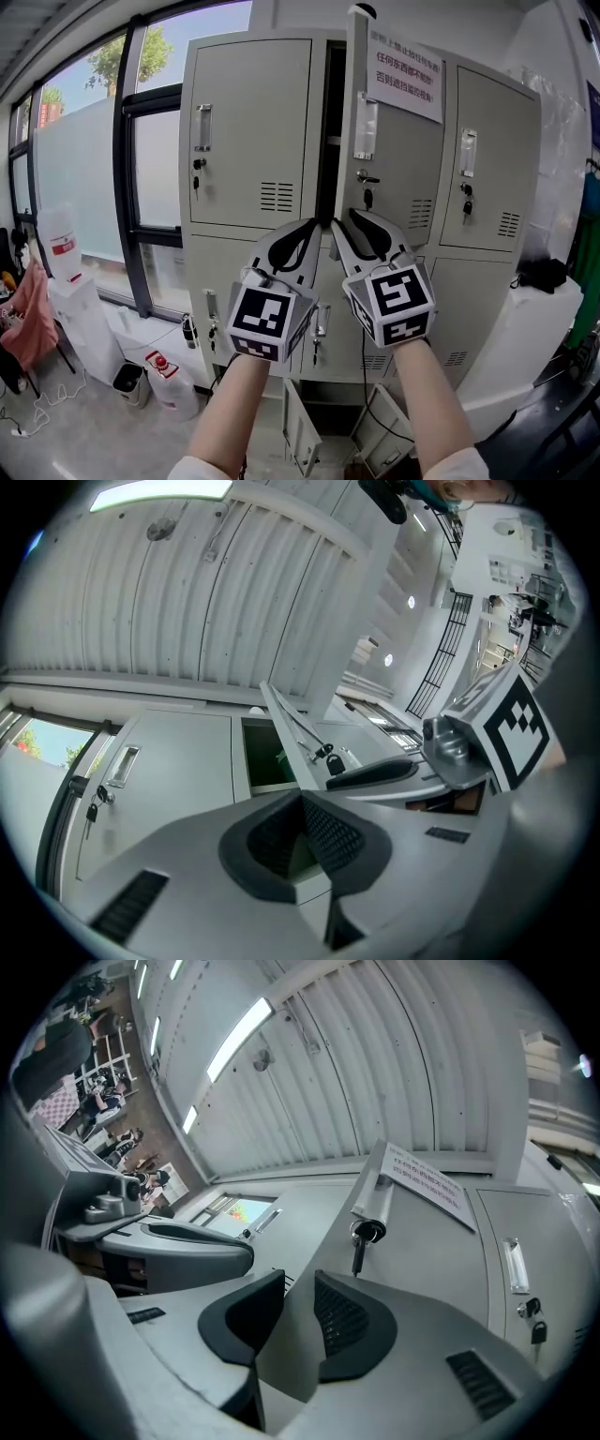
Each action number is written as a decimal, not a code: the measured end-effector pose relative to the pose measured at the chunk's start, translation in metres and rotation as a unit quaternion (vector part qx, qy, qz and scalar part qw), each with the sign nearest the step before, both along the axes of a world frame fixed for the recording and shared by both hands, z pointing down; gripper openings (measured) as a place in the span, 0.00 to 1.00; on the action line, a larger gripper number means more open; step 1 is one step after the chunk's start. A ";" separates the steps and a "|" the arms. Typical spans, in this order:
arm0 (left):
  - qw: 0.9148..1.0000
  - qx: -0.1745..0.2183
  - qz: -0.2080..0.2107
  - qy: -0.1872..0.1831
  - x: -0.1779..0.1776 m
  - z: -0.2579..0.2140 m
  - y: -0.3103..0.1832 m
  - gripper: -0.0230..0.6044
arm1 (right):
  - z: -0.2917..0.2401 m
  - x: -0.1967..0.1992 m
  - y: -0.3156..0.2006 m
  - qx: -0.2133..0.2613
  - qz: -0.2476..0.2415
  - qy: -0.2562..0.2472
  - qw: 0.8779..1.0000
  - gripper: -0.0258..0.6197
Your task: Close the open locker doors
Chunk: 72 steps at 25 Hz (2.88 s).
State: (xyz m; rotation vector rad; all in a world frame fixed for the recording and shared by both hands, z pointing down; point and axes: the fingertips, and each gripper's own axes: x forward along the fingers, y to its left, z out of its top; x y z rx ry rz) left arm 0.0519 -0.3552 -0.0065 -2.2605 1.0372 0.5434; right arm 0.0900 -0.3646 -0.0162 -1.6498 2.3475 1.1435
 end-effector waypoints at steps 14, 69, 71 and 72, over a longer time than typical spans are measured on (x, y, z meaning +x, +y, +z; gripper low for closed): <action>1.000 0.003 0.007 -0.004 -0.006 0.002 -0.048 0.07 | 0.007 0.000 -0.079 -0.029 0.033 -0.016 0.999 0.20; 0.998 -0.030 -0.003 -0.048 -0.002 0.024 0.007 0.07 | 0.006 0.003 0.002 -0.028 -0.004 -0.032 0.999 0.06; 0.998 -0.029 -0.005 -0.048 -0.001 0.023 0.020 0.07 | 0.006 0.003 0.015 -0.028 -0.009 -0.030 0.999 0.06; 0.998 -0.029 -0.006 -0.049 -0.001 0.023 0.027 0.07 | 0.006 0.003 0.022 -0.029 -0.012 -0.028 0.999 0.06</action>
